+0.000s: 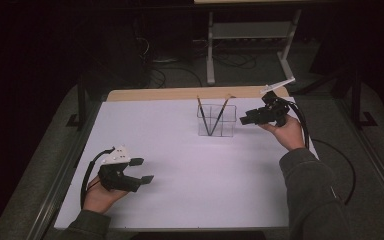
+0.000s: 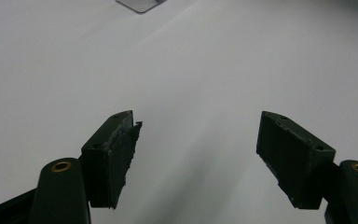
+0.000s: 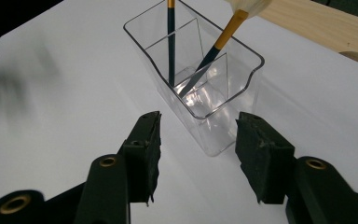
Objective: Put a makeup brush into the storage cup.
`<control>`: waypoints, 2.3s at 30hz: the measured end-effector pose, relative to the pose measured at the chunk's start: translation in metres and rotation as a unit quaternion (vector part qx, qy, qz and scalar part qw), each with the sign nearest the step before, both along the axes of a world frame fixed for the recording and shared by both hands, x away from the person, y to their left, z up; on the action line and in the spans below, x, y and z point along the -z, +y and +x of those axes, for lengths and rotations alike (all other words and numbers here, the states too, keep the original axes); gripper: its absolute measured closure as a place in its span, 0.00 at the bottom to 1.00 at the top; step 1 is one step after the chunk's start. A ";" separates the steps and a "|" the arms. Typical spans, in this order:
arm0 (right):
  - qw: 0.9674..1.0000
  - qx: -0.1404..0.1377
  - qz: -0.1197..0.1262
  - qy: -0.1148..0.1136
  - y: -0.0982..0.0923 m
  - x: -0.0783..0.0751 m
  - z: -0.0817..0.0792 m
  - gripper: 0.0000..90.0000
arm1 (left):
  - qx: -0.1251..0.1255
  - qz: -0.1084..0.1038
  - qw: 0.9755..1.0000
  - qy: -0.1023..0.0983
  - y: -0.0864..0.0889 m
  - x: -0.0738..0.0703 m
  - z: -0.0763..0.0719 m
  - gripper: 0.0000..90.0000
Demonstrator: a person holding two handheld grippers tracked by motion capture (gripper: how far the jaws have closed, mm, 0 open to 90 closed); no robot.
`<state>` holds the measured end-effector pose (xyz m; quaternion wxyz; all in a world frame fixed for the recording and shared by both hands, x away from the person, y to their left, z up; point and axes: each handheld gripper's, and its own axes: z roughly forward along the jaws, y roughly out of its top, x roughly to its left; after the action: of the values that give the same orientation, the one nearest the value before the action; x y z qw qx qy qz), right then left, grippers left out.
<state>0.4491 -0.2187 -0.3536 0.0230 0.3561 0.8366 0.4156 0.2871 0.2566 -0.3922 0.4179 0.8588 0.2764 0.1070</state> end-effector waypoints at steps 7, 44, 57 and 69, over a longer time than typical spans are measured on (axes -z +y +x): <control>1.000 0.005 0.005 -0.005 -0.005 0.002 -0.010 0.48 | -0.004 0.000 1.000 -0.005 0.003 -0.002 0.000 0.30; 0.999 0.015 0.028 -0.011 -0.027 0.030 -0.061 0.35 | -0.022 0.003 1.000 -0.008 0.005 -0.003 0.002 0.28; 0.999 0.015 0.025 -0.024 -0.030 0.034 -0.077 0.33 | -0.023 0.005 1.000 -0.008 0.005 -0.002 0.003 0.28; 0.999 0.008 0.026 -0.030 -0.024 0.035 -0.091 0.31 | -0.022 0.003 1.000 -0.008 0.006 -0.002 0.002 0.27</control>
<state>0.3578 -0.2427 -0.3889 0.0416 0.3504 0.8217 0.4474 0.2894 0.2625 -0.3902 0.4147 0.8529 0.2918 0.1244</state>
